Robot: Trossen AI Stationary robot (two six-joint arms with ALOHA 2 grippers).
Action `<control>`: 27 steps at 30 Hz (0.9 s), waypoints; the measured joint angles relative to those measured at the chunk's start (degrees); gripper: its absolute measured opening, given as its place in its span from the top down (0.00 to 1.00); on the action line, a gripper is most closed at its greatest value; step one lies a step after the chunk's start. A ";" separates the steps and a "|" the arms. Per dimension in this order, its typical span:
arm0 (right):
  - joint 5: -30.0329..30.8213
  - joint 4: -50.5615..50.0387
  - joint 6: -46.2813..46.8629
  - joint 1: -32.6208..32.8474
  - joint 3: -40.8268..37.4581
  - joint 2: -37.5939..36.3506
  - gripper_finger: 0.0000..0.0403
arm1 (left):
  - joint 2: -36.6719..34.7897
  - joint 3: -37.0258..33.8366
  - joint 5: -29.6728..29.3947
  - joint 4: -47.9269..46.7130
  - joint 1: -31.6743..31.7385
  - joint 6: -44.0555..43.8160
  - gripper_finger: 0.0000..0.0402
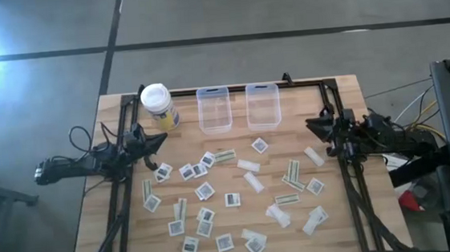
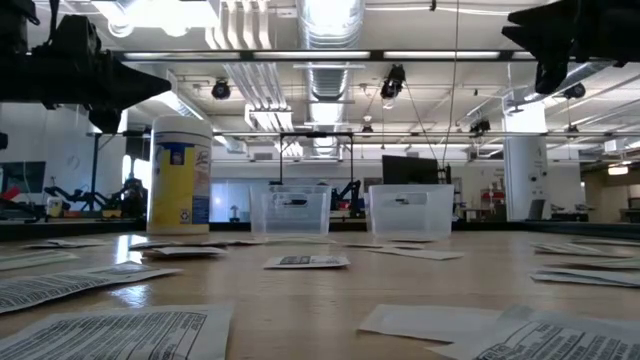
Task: Pick & Place First Aid Supplies
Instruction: Put the bandage into the right transparent bin
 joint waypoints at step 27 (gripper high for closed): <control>-9.39 -52.40 32.97 0.08 30.03 36.85 0.64 | 0.01 0.02 -0.01 0.14 0.04 1.12 1.00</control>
